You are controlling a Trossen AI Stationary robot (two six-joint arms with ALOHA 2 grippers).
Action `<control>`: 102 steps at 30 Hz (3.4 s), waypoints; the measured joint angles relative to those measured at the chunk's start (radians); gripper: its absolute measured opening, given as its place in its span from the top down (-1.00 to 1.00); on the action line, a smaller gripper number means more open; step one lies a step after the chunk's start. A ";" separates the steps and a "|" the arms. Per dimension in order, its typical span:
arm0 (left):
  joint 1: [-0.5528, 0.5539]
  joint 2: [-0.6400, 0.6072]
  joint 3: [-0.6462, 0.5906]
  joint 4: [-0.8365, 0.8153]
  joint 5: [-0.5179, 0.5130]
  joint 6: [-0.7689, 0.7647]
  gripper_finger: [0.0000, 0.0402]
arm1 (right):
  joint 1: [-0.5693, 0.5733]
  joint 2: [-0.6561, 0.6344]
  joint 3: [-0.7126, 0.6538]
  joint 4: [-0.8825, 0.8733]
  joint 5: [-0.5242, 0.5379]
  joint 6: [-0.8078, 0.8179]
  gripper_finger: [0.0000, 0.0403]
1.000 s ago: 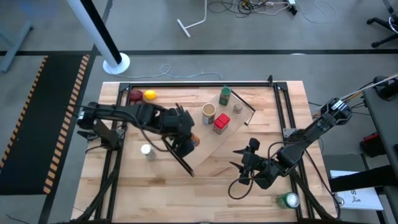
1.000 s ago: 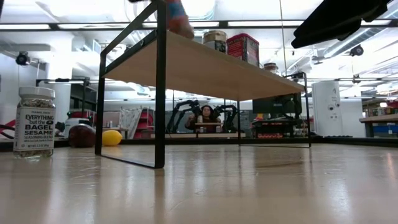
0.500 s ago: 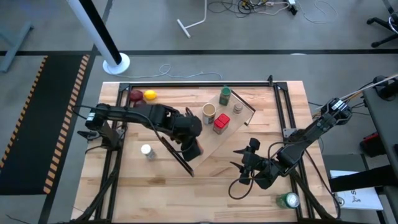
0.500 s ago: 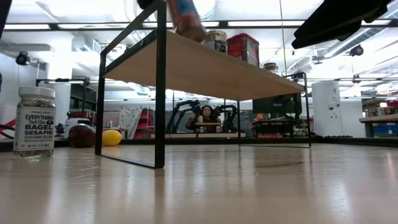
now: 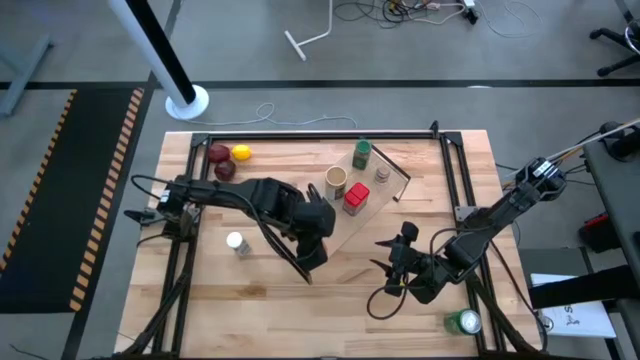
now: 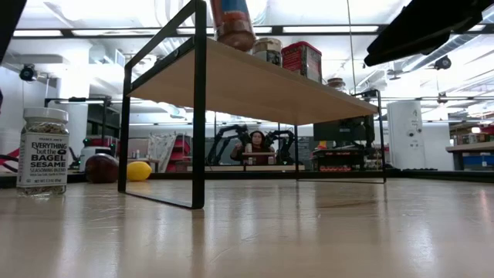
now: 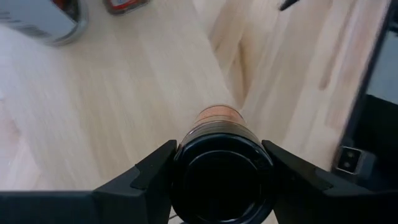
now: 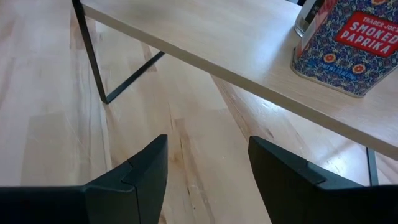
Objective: Shelf spices
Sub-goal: Put the black seasoning bottle on the shelf, then put the white seasoning bottle on the shelf
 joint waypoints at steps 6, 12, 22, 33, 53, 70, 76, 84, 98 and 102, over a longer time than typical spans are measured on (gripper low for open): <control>0.000 0.007 0.003 -0.018 -0.016 0.000 0.04 | 0.000 0.000 -0.004 0.002 -0.003 0.004 0.01; -0.001 0.007 -0.003 -0.026 -0.013 0.019 0.02 | 0.000 0.000 -0.005 0.001 -0.003 0.006 0.01; 0.000 0.007 -0.046 -0.018 -0.013 0.023 -0.02 | 0.000 0.000 -0.005 0.002 -0.003 0.006 0.01; 0.000 0.006 -0.057 0.013 -0.010 0.079 -0.14 | 0.000 0.000 -0.005 0.003 -0.003 0.008 0.01; 0.000 -0.038 -0.036 0.020 -0.009 0.120 -0.27 | 0.000 0.000 -0.005 0.006 -0.003 0.010 0.01; -0.115 -0.142 -0.071 -0.129 -0.017 0.126 -0.12 | 0.005 0.000 -0.004 0.013 -0.009 0.018 0.01; -0.224 -0.209 -0.304 -0.140 -0.076 0.008 -0.01 | 0.005 0.000 -0.005 0.021 -0.011 0.019 0.01; -0.314 -0.382 -0.678 -0.138 -0.080 -0.260 0.11 | 0.005 0.000 -0.005 0.029 -0.010 0.018 0.01; -0.328 -0.741 -1.198 0.123 0.025 -0.599 0.08 | 0.005 0.000 -0.006 0.040 -0.008 0.016 0.01; -0.324 -0.776 -1.288 0.175 0.026 -0.636 -0.02 | 0.005 0.000 -0.006 0.040 -0.008 0.016 0.01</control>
